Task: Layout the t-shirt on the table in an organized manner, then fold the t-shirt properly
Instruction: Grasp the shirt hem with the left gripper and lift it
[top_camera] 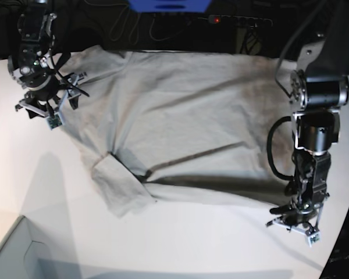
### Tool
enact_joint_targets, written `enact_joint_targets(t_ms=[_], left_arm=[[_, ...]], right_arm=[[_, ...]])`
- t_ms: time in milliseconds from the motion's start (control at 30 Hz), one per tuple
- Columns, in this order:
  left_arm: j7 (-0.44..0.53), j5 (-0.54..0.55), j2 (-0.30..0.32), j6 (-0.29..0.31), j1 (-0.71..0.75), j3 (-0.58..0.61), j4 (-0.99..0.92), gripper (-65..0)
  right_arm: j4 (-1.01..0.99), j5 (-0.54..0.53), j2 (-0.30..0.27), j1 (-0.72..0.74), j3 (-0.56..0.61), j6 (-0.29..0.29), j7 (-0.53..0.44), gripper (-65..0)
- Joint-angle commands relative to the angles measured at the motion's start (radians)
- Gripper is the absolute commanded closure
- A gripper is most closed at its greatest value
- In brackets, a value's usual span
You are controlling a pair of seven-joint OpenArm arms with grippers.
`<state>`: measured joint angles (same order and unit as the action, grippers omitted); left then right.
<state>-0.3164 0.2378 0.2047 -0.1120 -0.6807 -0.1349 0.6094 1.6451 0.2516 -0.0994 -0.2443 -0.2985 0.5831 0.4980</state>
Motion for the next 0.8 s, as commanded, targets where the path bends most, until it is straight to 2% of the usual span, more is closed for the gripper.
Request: enact_joint_targets(t_ms=[0, 67, 100, 233, 367, 433, 533, 633, 767], left_arm=[[0.027, -0.002, 0.009, -0.001, -0.04, -0.001, 0.016, -19.8], [0.03, 0.011, -0.001, -0.001, -0.038, -0.001, 0.022, -30.1], [0.03, 0.034, -0.001, -0.001, -0.038, -0.001, 0.027, -32.6], [0.0, 0.18, 0.02, -0.001, 0.0, -0.001, 0.131, -32.9], [-0.152, 0.352, 0.037, -0.001, 0.148, -0.001, 0.398, -32.9], [-0.201, 0.398, 0.031, -0.001, 0.255, 0.001, 0.521, -32.9], [-0.208, 0.41, -0.017, -0.001, 0.413, 0.002, 0.622, -32.9], [-0.2, 0.371, -0.05, -0.001, 0.507, 0.001, 0.59, -32.9], [-0.105, 0.291, -0.054, 0.001, 0.568, 0.007, 0.502, -32.9]], right_arm=[[0.002, -0.008, -0.009, 0.026, -0.001, 0.01, -0.022, -39.9], [-0.05, -0.008, -0.009, 0.061, -0.001, 0.01, -0.022, -39.9], [-0.076, -0.008, -0.009, 0.086, -0.001, 0.01, -0.022, -39.7], [-0.17, -0.008, -0.009, 0.153, -0.005, 0.01, -0.022, -39.4], [-0.224, -0.01, -0.007, 0.168, -0.003, 0.01, -0.022, -39.5], [-0.247, -0.01, -0.007, 0.168, -0.003, 0.01, -0.023, -39.5], [-0.273, -0.01, -0.007, 0.164, -0.003, 0.01, -0.023, -39.5], [-0.283, -0.01, -0.007, 0.145, -0.003, 0.01, -0.023, -39.5], [-0.227, -0.01, -0.007, 0.069, -0.001, 0.01, -0.023, -39.5]])
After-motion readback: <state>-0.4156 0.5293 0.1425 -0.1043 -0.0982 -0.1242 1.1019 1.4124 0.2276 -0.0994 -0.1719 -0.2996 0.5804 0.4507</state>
